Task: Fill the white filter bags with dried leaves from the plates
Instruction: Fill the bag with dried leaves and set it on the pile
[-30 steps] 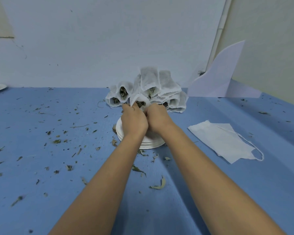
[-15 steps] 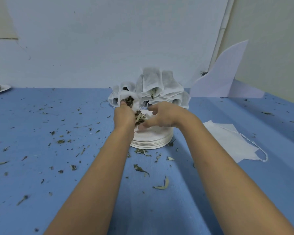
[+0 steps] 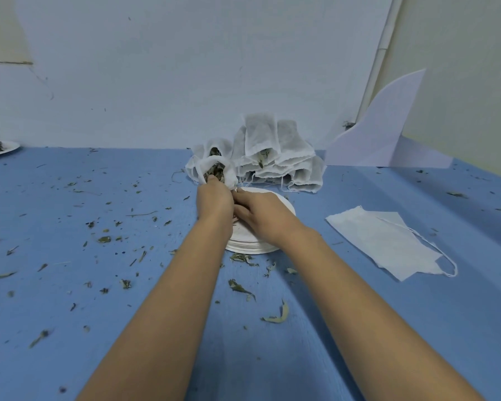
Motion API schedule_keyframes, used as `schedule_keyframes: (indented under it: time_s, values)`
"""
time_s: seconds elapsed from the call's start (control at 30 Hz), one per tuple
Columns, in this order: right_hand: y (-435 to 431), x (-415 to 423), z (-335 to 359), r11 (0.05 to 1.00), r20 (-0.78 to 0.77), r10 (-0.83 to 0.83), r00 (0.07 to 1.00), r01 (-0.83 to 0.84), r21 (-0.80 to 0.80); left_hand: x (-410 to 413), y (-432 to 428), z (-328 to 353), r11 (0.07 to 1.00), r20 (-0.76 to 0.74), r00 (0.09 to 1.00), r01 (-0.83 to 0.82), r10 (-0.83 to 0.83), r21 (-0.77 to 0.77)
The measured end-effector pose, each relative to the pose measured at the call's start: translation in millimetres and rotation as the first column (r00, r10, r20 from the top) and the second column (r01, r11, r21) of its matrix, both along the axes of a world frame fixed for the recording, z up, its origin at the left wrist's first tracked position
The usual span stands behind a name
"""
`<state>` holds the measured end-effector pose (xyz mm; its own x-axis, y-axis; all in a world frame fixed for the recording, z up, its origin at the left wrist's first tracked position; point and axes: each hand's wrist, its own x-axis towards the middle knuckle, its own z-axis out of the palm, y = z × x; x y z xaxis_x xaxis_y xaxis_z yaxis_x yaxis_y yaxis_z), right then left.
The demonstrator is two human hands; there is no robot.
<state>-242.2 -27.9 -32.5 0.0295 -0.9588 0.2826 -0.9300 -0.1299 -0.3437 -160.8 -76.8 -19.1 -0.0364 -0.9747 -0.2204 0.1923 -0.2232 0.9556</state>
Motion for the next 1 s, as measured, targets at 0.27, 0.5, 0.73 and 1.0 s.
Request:
schedule_keyframes:
  time_s: [0.27, 0.5, 0.73, 1.0]
  values:
    - [-5.0, 0.4, -5.8, 0.992, -0.143, -0.123, 0.982, 0.126, 0.013, 5.5, -4.9, -1.6, 0.997, -0.024, 0.997, -0.076, 0.075, -0.024]
    - [-3.1, 3.8, -8.8, 0.980, -0.092, -0.153, 0.984, 0.138, -0.144, 11.4, -0.2, -1.7, 0.994, 0.013, 0.999, -0.048, 0.049, -0.101]
    - [-1.5, 0.3, -12.9, 0.952, 0.329, -0.177, 0.927, 0.246, -0.183, 19.3, -1.5, -7.8, 0.929, 0.343, 0.921, -0.051, 0.186, -0.367]
    - [11.0, -21.6, 26.0, 0.991, 0.977, -0.061, 0.203, 0.131, 0.035, 18.0, 3.5, -7.7, 0.853, 0.256, 0.923, -0.124, 0.286, -0.507]
